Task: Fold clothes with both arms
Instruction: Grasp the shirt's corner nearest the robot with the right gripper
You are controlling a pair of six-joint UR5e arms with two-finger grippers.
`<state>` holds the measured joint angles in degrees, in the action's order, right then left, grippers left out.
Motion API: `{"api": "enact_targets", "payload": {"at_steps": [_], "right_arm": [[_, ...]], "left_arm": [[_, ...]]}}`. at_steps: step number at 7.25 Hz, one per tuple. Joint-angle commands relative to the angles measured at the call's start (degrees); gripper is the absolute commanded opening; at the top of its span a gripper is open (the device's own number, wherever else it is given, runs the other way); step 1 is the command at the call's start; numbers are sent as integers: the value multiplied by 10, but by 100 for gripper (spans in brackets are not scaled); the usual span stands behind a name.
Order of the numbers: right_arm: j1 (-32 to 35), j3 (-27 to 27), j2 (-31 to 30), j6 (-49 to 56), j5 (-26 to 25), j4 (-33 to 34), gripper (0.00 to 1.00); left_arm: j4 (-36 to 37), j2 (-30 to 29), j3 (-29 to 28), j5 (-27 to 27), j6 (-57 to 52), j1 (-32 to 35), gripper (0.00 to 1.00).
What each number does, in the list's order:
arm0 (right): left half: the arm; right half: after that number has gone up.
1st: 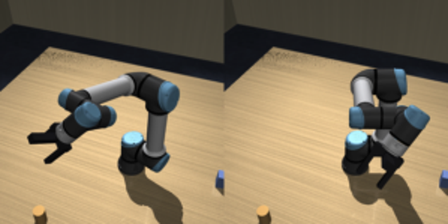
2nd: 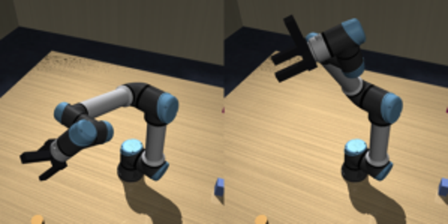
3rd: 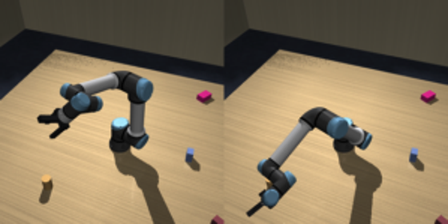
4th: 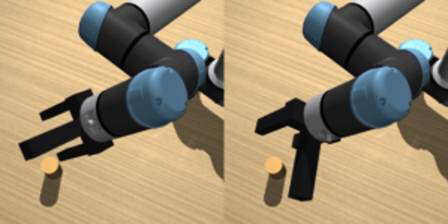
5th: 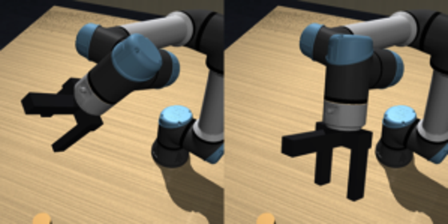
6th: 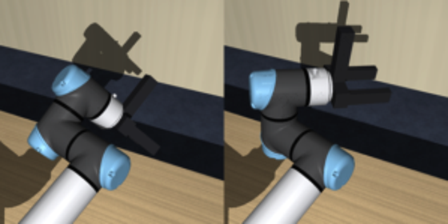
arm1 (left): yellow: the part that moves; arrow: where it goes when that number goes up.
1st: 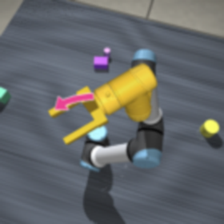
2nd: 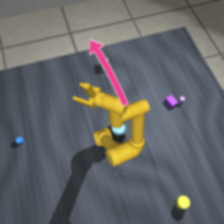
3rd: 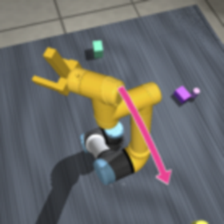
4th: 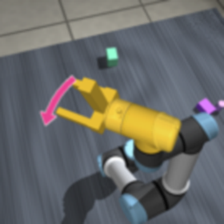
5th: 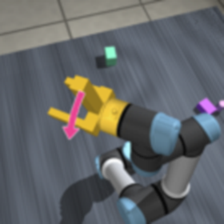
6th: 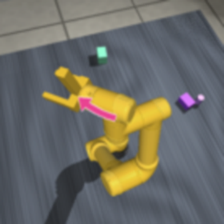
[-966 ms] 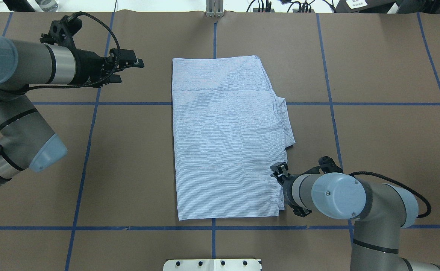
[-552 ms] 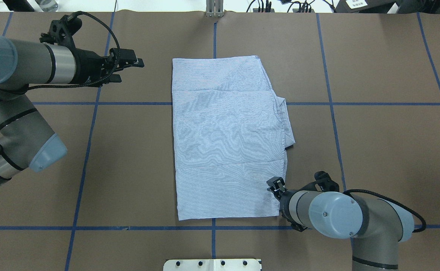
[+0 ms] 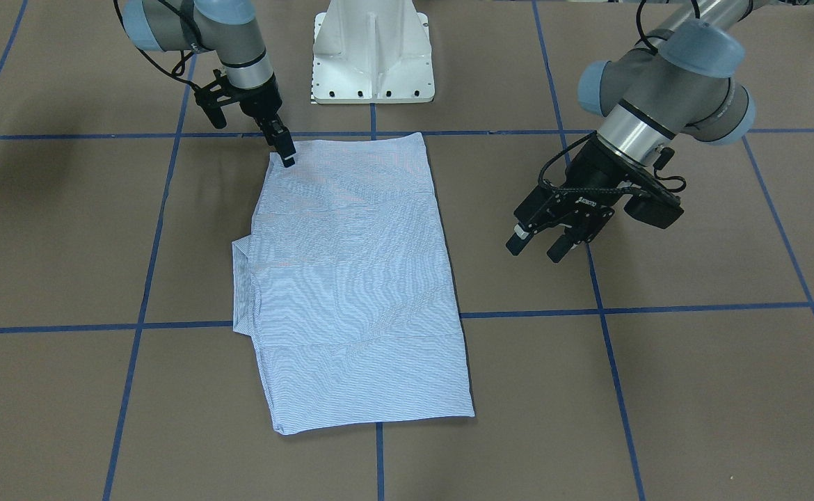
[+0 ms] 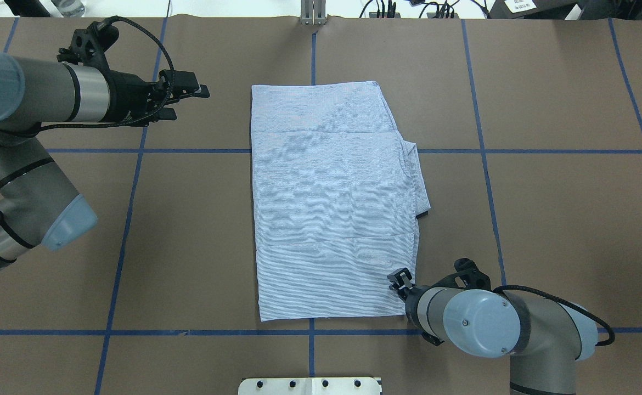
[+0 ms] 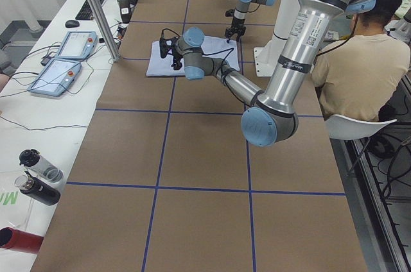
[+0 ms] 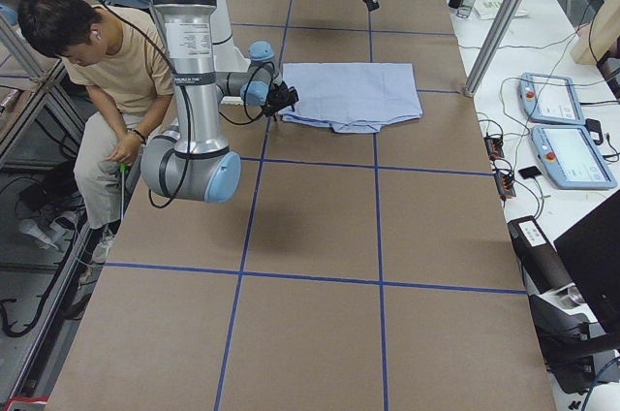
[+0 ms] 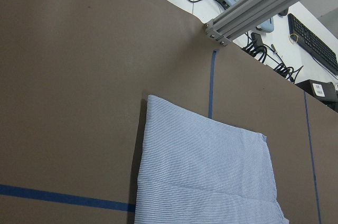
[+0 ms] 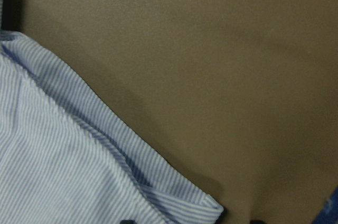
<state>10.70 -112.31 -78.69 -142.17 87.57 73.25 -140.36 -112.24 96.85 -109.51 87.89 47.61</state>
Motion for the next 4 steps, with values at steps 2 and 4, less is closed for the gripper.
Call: {"api": "enact_targets", "payload": {"at_steps": [2, 4], "right_arm": [[12, 2, 0, 7, 0, 2, 77], [11, 3, 4, 7, -1, 16, 53]], "left_arm": [[0, 0, 0, 1, 0, 0, 99], [0, 6, 3, 3, 0, 1, 99]]}}
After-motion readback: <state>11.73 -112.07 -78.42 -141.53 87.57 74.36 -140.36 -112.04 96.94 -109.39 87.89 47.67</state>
